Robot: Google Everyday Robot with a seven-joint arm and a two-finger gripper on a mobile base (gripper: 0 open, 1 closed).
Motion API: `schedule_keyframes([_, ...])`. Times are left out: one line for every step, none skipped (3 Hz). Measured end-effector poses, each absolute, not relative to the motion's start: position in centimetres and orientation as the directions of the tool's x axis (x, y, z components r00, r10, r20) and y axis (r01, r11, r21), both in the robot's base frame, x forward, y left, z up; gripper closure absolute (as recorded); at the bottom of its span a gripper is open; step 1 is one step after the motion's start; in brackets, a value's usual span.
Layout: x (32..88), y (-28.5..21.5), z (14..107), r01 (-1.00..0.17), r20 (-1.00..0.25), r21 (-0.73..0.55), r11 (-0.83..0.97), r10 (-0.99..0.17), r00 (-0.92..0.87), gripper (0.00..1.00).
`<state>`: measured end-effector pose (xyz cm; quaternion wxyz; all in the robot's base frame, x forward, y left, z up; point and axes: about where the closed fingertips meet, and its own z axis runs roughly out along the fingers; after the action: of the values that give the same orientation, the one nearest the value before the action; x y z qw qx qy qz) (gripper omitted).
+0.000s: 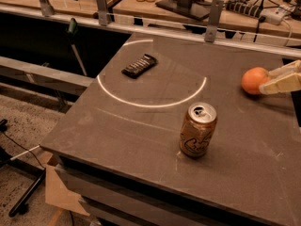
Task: Move orange near orange can
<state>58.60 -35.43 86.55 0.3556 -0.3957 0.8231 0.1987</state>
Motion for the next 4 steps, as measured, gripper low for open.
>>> schedule_keyframes([56.4,-34.6,86.2,-0.819,-0.712,0.103,0.564,-0.533,-0.456,0.84])
schedule_keyframes([55.6,-34.4,86.3,-0.830,-0.698,0.118,0.546,-0.549,-0.460,0.59])
schedule_keyframes([55.5,-34.3,86.5,-0.838,-0.697,0.111,0.535,-0.559,-0.449,0.36])
schedule_keyframes([55.2,-34.4,86.8,-0.843,-0.701,0.088,0.530,-0.569,-0.431,0.13])
